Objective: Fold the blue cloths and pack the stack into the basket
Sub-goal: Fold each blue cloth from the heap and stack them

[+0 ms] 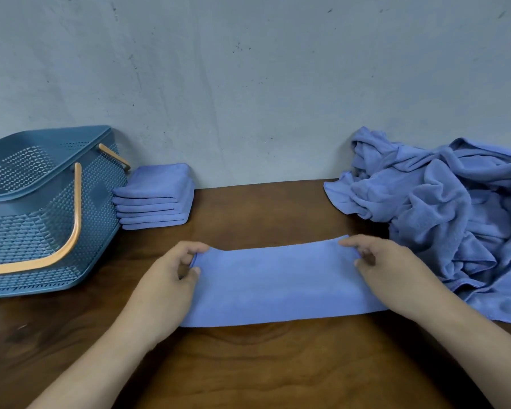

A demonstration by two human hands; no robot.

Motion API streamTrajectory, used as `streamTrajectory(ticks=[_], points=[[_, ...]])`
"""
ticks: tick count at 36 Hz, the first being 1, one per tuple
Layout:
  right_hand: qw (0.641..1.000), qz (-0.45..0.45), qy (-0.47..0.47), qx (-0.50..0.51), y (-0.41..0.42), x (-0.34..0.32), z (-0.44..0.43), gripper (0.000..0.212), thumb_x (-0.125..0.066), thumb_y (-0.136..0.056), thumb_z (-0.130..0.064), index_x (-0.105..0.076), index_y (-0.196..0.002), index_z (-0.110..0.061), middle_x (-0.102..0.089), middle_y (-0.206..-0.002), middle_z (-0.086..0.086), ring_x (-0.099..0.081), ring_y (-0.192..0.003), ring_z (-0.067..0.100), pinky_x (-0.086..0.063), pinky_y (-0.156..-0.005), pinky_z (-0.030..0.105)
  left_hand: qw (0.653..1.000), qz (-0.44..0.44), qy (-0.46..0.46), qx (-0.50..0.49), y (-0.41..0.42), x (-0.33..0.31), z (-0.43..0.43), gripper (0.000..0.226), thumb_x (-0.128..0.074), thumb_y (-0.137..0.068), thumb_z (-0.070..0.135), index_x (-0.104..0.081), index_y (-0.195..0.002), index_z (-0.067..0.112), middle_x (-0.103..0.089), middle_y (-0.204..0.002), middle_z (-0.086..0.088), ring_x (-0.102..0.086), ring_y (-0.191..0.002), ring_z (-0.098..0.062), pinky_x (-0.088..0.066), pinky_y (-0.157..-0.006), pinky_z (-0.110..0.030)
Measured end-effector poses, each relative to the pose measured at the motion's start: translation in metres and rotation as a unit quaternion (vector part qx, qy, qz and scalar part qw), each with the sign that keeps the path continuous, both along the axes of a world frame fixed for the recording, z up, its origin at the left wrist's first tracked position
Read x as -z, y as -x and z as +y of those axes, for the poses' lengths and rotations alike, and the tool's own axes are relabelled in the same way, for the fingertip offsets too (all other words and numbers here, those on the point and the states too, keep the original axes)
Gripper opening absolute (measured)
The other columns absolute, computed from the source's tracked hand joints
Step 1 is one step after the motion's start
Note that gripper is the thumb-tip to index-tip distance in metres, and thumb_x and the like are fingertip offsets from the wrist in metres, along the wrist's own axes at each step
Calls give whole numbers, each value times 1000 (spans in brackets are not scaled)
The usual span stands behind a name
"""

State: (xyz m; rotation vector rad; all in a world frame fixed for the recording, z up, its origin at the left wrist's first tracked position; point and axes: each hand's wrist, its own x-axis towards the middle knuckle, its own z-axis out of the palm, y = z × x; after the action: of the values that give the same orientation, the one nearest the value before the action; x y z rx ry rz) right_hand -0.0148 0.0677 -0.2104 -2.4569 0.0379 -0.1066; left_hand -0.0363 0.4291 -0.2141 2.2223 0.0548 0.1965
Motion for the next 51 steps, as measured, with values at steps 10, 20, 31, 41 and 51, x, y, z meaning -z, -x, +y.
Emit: streamTrajectory(ticks=[10, 20, 31, 41, 51], points=[[996, 12, 86, -6, 1, -1, -2, 49, -50, -104, -12, -56, -149, -30, -52, -106, -19, -58, -103, 9, -49, -92, 29, 995, 60, -75, -8, 3, -5, -1, 38, -52, -109, 20, -62, -134, 46, -63, -132, 12, -61, -109, 1, -39, -72, -7], [985, 17, 172, -11, 10, -4, -1, 53, -45, -106, -28, -38, -157, -43, -45, -132, -16, -63, -98, 15, -55, -84, 33, 987, 51, -149, -5, 11, -19, -4, 36, -54, -105, 18, -60, -132, 42, -53, -85, 15, -57, -68, 7, -40, -58, -11], [957, 34, 193, -216, 24, -11, 54, 68, -38, -100, -73, -18, -162, -55, -7, -171, -28, -6, -159, 6, -14, -127, 31, 926, -14, -308, 217, 15, -12, -47, 60, -37, -105, 68, -27, -161, 50, -10, -166, 36, 1, -155, 11, -4, -127, -23], [929, 83, 249, -260, 27, -5, 51, 82, -23, -89, -93, 16, -156, -64, 33, -166, -25, 39, -151, 6, 14, -129, 48, 912, 68, -348, 209, 22, -16, -44, 79, -29, -93, 88, -6, -162, 59, 12, -169, 33, 18, -158, 2, 1, -130, -31], [936, 56, 250, -241, 19, -8, 45, 86, -20, -87, -96, 4, -161, -58, 16, -171, -26, 20, -158, 3, 7, -130, 41, 912, 43, -356, 200, -1, 0, -55, 81, -21, -96, 84, -1, -166, 49, 2, -173, 28, 11, -159, 2, 5, -132, -40]])
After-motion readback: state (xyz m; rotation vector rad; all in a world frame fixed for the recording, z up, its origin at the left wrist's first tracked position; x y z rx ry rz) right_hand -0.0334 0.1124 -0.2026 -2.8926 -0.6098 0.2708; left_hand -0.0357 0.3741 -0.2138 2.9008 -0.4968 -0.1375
